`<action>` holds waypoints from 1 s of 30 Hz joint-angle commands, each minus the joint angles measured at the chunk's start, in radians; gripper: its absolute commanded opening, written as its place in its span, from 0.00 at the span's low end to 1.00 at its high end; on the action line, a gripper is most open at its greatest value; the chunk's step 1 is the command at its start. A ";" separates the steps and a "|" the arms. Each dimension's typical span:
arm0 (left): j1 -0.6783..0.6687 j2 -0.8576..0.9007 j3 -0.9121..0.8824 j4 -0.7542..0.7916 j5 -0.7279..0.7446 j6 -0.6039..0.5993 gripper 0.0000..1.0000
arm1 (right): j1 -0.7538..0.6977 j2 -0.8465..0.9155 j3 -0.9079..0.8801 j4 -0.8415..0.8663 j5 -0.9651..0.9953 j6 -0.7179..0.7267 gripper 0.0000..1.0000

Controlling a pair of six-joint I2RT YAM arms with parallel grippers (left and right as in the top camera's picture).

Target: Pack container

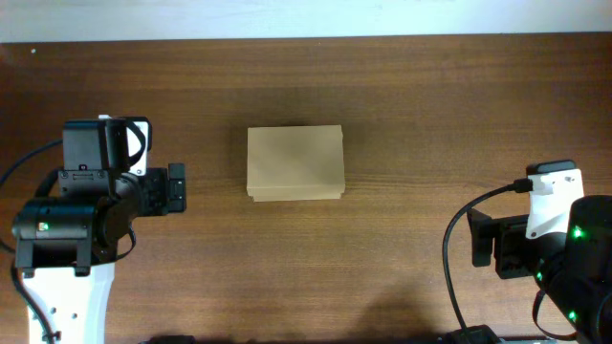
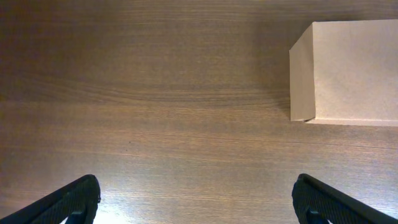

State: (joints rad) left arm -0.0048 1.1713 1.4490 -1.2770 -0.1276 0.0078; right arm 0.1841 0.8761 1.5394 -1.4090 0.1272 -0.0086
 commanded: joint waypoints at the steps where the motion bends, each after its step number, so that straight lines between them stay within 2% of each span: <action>1: -0.004 -0.010 0.000 0.004 0.008 0.008 1.00 | 0.008 0.001 -0.008 0.003 0.005 -0.003 0.99; 15: -0.004 -0.010 0.000 0.005 0.008 0.008 0.99 | 0.008 0.000 -0.008 0.001 0.005 -0.003 0.99; 22: -0.004 -0.010 0.000 0.005 0.008 0.008 0.99 | -0.016 -0.015 -0.018 -0.026 0.096 -0.003 0.99; 27: -0.004 -0.010 0.000 0.005 0.008 0.008 0.99 | -0.099 -0.100 -0.112 -0.013 0.095 -0.003 0.99; 30: -0.004 -0.010 0.000 0.004 0.008 0.008 1.00 | -0.126 -0.199 -0.243 0.126 0.093 -0.002 0.99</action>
State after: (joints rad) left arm -0.0048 1.1713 1.4490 -1.2755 -0.1276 0.0078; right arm 0.0860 0.7605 1.3937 -1.3643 0.1986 -0.0090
